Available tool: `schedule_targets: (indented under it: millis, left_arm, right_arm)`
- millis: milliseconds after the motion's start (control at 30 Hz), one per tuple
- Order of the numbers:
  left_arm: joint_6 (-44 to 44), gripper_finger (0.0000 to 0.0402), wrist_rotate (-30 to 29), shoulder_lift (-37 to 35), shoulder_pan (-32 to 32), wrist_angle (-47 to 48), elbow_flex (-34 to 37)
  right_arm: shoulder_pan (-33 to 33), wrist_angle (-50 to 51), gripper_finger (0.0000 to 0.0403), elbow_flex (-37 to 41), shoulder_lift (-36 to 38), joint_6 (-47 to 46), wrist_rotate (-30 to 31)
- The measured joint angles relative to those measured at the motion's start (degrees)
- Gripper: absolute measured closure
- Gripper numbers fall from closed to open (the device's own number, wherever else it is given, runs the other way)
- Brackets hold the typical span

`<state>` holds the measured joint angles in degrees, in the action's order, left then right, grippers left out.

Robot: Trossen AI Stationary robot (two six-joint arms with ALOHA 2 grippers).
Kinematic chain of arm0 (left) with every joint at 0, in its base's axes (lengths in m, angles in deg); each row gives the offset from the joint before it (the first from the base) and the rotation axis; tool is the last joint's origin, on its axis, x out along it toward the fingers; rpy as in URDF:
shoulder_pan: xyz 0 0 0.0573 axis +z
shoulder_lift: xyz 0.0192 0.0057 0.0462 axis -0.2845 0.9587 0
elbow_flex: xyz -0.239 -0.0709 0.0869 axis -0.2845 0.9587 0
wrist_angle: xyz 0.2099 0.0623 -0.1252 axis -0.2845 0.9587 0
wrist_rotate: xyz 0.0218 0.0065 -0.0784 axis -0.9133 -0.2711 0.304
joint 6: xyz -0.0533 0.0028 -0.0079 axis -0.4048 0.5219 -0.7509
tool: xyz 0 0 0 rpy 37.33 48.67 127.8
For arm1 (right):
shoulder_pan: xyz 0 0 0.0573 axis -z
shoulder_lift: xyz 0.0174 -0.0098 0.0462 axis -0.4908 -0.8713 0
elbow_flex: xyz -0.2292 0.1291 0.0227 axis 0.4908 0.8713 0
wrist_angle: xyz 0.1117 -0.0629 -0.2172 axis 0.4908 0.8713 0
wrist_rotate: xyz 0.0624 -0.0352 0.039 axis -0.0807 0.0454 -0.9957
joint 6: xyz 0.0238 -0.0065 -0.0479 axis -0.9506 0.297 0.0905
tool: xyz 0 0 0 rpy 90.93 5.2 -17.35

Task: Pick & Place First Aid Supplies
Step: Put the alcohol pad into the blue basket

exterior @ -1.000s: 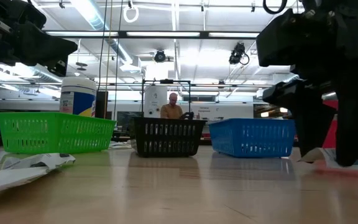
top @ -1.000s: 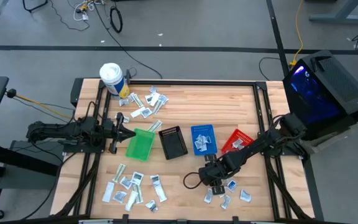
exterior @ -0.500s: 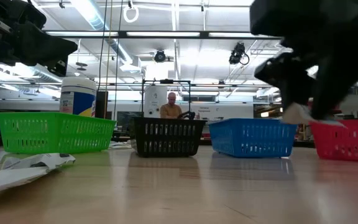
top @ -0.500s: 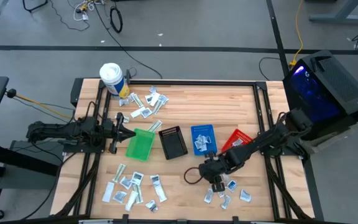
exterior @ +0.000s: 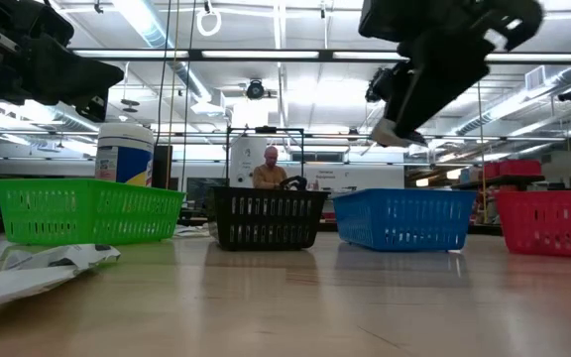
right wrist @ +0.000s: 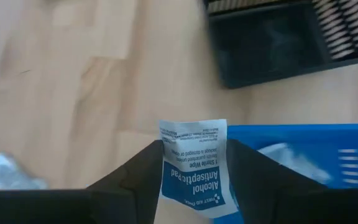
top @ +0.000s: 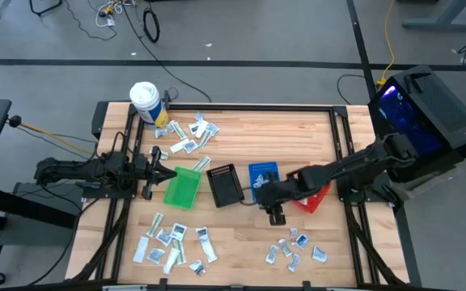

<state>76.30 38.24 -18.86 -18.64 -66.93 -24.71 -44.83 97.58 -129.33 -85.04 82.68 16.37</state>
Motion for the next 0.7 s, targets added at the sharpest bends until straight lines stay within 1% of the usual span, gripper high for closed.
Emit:
schedule_targets:
  millis: [200,400,700]
  left_arm:
    - [0.0,0.0369,0.0,-0.01,0.0,0.02,0.0]
    - [0.0,0.0369,0.01,-0.01,0.0,0.02,0.0]
    - [0.0,0.0369,0.0,-0.02,0.0,0.02,0.0]
  right_arm:
    - [5.0,0.94,0.0225,-0.02,0.14,0.7,0.16]
    - [9.4,4.54,0.0225,-0.02,0.14,0.7,1.25]
    - [12.12,5.85,0.0225,-0.02,0.08,2.19,1.25]
